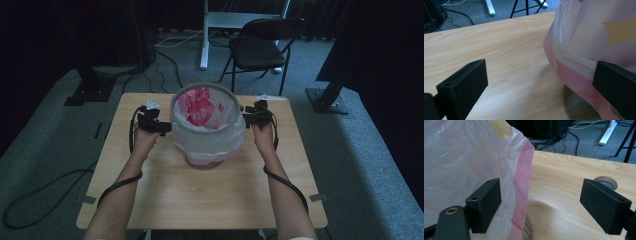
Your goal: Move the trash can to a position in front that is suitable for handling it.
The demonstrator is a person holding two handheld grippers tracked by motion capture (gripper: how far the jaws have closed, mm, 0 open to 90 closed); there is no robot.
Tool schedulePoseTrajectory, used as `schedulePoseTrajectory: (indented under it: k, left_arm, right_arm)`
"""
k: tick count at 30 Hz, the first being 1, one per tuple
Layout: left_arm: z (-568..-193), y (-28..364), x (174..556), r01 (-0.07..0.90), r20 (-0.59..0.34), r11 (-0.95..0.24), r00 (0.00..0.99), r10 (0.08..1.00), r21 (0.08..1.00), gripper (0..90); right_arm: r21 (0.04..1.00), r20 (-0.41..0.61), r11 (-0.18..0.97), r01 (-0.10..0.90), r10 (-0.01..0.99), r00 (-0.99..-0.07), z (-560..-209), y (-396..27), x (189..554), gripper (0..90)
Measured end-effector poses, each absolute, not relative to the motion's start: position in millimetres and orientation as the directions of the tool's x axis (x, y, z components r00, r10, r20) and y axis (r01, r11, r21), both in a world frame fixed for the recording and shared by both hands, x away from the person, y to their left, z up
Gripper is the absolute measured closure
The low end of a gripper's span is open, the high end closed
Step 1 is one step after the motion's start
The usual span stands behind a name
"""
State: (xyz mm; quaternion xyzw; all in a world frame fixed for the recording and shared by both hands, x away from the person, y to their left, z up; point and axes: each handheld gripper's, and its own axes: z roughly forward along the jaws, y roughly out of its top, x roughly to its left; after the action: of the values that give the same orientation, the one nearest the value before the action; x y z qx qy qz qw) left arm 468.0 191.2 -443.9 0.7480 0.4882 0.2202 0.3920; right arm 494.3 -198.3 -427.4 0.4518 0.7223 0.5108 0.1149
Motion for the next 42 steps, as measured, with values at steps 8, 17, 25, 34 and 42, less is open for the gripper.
schedulePoseTrajectory:
  k: [8, 17, 25, 34, 42]
  left_arm:
    - [-444, 198, 456, 0.570, -0.070, -0.221, 0.443, 0.894, 0.791, 0.2]
    - [-443, 204, 439, 0.566, -0.059, -0.240, 0.458, 0.887, 0.789, 0.2]
    - [-441, 209, 422, 0.563, -0.043, -0.264, 0.472, 0.880, 0.784, 0.6]
    - [-441, 211, 402, 0.552, -0.031, -0.282, 0.489, 0.872, 0.785, 0.6]
    - [-439, 212, 380, 0.534, -0.006, -0.309, 0.507, 0.862, 0.787, 0.6]
  right_arm:
    - [0.847, 0.297, 0.075, 0.527, 0.755, -0.585, -429, -194, 480, 17.2]
    - [0.846, 0.291, 0.103, 0.522, 0.732, -0.616, -428, -189, 465, 17.3]
    - [0.845, 0.311, 0.090, 0.527, 0.721, -0.620, -430, -185, 448, 17.4]
    - [0.852, 0.301, 0.104, 0.513, 0.704, -0.643, -430, -183, 427, 18.2]
    - [0.859, 0.286, 0.116, 0.498, 0.698, -0.656, -430, -182, 405, 18.2]
